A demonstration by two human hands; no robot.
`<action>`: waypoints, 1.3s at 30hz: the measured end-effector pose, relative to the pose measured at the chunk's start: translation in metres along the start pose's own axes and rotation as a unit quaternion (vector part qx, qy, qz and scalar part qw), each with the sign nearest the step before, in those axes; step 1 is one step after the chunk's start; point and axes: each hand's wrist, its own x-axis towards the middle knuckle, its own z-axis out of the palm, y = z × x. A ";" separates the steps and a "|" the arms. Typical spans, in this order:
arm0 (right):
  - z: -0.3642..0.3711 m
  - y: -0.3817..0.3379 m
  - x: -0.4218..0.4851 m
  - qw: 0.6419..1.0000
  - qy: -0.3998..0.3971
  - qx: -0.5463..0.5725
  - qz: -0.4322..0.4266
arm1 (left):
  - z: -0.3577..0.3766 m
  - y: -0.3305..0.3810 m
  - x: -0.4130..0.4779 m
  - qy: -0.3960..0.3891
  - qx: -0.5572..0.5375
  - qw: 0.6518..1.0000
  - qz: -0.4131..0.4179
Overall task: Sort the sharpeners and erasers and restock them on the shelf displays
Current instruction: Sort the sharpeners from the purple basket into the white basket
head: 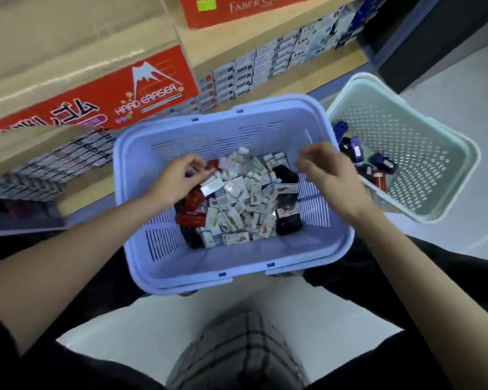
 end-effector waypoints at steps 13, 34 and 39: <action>0.121 0.057 0.065 0.975 -0.100 -0.193 0.039 | 0.028 -0.080 0.030 0.009 0.074 0.985 -0.155; 0.188 0.058 0.108 0.865 -0.254 -0.428 -0.060 | 0.042 -0.094 0.042 0.107 0.047 0.982 -0.148; 0.156 0.049 0.083 0.985 -0.104 -0.040 0.133 | 0.038 -0.083 0.026 0.147 -0.036 0.979 -0.137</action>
